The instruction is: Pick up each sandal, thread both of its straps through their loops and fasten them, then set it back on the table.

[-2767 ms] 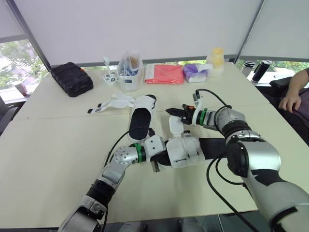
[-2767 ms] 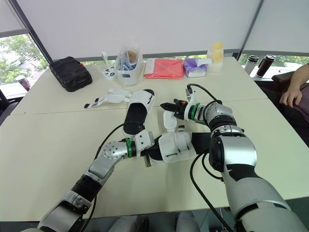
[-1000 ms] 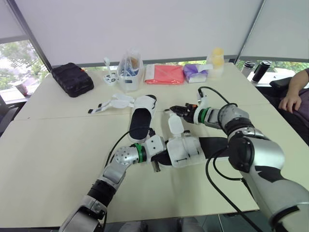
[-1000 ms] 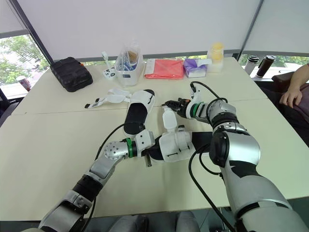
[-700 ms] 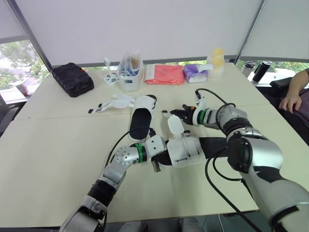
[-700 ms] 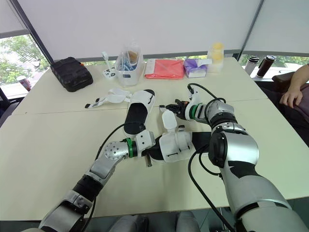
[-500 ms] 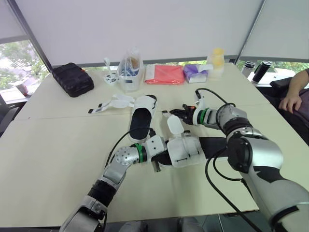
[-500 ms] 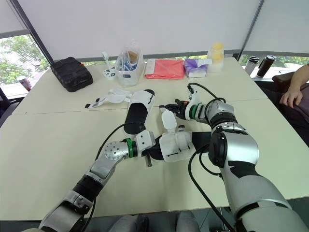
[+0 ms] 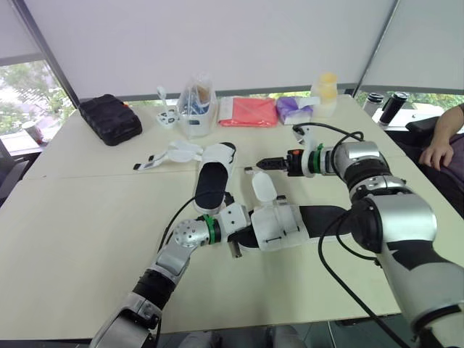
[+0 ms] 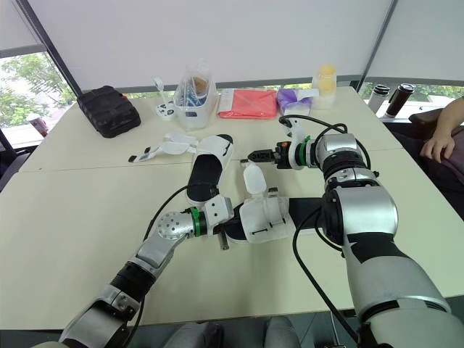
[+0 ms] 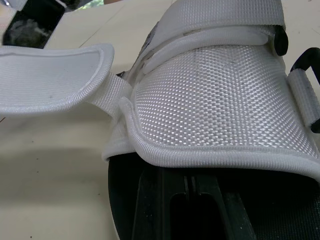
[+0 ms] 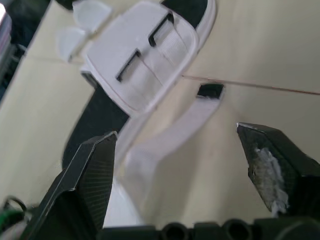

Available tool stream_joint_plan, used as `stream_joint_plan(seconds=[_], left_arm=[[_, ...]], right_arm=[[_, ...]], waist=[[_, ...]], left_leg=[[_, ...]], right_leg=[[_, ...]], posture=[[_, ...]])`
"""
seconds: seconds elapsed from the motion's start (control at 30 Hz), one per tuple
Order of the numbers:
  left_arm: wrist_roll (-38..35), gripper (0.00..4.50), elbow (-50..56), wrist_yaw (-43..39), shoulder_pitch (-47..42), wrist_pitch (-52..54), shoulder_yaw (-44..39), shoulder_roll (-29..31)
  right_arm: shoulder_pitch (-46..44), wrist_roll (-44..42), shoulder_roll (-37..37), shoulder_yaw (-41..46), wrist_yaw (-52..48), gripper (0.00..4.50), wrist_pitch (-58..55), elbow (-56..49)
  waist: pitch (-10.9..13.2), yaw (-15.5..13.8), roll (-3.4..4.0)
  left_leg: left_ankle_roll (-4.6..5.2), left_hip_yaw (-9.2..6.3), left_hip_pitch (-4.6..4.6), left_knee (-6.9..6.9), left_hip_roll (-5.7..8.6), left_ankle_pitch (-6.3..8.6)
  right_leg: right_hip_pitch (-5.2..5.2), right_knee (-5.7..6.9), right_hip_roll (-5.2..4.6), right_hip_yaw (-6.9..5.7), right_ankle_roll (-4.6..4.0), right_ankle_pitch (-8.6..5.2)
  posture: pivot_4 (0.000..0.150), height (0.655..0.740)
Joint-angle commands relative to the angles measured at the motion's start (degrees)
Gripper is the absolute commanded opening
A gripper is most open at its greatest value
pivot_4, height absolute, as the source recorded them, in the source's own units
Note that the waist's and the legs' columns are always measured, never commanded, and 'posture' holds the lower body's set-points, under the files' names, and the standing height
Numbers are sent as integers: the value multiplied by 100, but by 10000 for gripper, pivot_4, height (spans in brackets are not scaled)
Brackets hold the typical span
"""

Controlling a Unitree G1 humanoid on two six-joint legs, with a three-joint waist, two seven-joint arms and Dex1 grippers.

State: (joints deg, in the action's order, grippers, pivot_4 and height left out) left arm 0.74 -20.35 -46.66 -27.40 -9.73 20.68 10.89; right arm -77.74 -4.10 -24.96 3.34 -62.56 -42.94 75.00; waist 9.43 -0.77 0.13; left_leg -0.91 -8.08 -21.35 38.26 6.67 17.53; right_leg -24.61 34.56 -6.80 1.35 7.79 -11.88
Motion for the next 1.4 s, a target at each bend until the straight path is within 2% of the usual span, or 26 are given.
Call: stream_joint_plan(seconds=[0.03, 0.3, 0.5, 0.57, 0.67, 0.9, 1.07, 1.17, 1.33, 1.4], left_arm=[[226, 0, -377, 14, 59, 90, 205, -72], [231, 0, -468, 41, 19, 32, 210, -127], [241, 0, -372, 152, 84, 68, 178, -124], [249, 0, -355, 179, 92, 76, 172, -116], [251, 0, -316, 222, 113, 95, 154, -100], [226, 0, -320, 242, 105, 113, 154, -107], [234, 0, -354, 220, 81, 96, 177, -125], [232, 0, -357, 201, 88, 96, 188, -128], [228, 0, -354, 181, 92, 97, 190, -129], [219, 0, -364, 135, 92, 95, 203, -122]], right_arm=[[-121, 106, -59, -246, -770, 42604, -219, -217], [40, 182, 290, -450, -1273, 42604, -184, -171], [-80, -329, 632, 477, 109, 42604, -106, 57], [-79, -347, 672, 569, 205, 42604, -78, 77], [-85, -355, 716, 706, 371, 34845, 39, 83], [-75, -318, 689, 750, 294, 275, 255, 37], [10, -151, 567, 442, -330, 275, 630, -116], [326, 14, 509, 89, -915, 275, 1792, -671], [641, -44, 485, -19, -1120, 275, 2586, -1204], [1848, 438, 214, -714, -1314, 275, 5484, -3101]], waist=[[-1, 1, 1], [-2, 1, 3], [-2, -13, 3], [-2, -9, 3], [-2, 2, 3], [-2, 6, 3], [-2, 4, 3], [-2, 4, 3], [-2, 13, 3], [-5, -14, -2]], left_leg=[[0, 0, 0, 0, 0, 0], [-7, -2, 4, 6, 4, -4], [-18, -13, 5, 8, 11, -12], [-18, -14, 5, 8, 13, -13], [-18, -12, 5, 8, 14, -14], [-18, -11, 5, 8, 14, -15], [-18, -10, 5, 8, 14, -16], [-18, -9, 5, 9, 14, -16], [-19, -9, 5, 9, 14, -17], [-21, -14, 5, 8, 13, -18]], right_leg=[[0, 1, 0, 0, 0, 0], [-2, 21, -2, 2, 0, 0], [-8, 43, -4, 6, -2, -1], [-9, 45, -5, 6, -2, -1], [-10, 47, -5, 9, -2, -1], [-13, 52, -5, 9, -2, -1], [-13, 53, -5, 9, -2, -1], [-13, 53, -5, 9, -2, -1], [-14, 54, -5, 9, -1, -1], [-12, 52, -5, 6, -1, -1]], posture=[[1500, 7400], [1500, 7400], [1500, 7400], [1500, 7400], [1500, 7400], [1500, 7400], [1500, 7400], [1500, 7400], [1500, 7400], [1500, 7400]])
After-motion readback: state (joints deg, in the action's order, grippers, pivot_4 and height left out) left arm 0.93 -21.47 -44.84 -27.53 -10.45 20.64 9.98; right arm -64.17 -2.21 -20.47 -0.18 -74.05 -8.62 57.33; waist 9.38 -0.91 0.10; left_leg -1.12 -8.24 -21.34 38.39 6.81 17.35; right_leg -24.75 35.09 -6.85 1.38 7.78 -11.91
